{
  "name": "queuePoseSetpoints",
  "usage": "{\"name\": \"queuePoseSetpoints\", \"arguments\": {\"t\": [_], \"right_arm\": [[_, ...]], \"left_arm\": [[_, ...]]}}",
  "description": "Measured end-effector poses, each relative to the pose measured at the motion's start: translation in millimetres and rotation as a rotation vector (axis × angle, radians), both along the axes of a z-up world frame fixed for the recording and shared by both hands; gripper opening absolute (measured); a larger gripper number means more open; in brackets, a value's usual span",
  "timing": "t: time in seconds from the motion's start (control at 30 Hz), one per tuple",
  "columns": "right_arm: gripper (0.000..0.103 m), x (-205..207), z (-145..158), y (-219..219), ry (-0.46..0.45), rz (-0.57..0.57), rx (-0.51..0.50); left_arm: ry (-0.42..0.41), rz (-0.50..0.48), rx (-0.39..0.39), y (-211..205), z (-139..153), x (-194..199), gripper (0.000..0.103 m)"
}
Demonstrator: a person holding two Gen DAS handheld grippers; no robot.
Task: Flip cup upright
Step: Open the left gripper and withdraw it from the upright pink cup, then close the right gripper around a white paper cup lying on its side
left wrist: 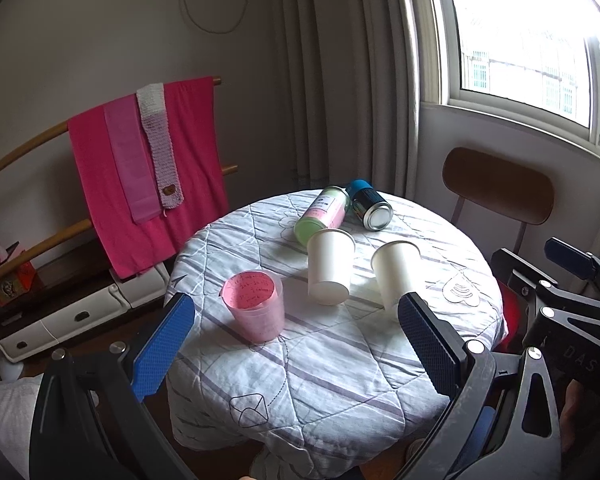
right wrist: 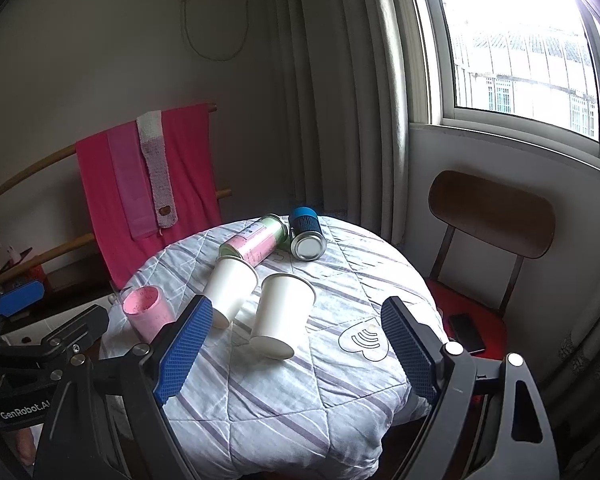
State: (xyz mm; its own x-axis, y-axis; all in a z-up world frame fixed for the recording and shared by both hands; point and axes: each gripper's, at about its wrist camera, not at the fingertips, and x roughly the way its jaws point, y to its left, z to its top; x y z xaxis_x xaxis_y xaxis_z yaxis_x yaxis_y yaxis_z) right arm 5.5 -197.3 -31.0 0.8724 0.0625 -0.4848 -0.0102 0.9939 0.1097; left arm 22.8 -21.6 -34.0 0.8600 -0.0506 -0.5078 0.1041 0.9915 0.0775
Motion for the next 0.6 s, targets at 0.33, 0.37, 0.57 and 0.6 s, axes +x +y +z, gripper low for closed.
{"name": "queuePoseSetpoints", "arguments": {"t": [0.33, 0.37, 0.57, 0.6], "right_arm": [[0.088, 16, -13, -7, 0.062, 0.006, 0.017], [0.087, 20, -16, -8, 0.075, 0.006, 0.022], [0.087, 45, -29, -17, 0.164, 0.03, 0.089], [0.087, 50, -31, -18, 0.184, 0.038, 0.106]], "left_arm": [[0.027, 0.008, 0.007, -2, -9, 12, 0.103], [0.033, 0.006, 0.007, -3, -10, 14, 0.103], [0.048, -0.016, 0.049, -19, -17, 28, 0.103], [0.049, -0.015, 0.057, -22, -18, 31, 0.103]]}}
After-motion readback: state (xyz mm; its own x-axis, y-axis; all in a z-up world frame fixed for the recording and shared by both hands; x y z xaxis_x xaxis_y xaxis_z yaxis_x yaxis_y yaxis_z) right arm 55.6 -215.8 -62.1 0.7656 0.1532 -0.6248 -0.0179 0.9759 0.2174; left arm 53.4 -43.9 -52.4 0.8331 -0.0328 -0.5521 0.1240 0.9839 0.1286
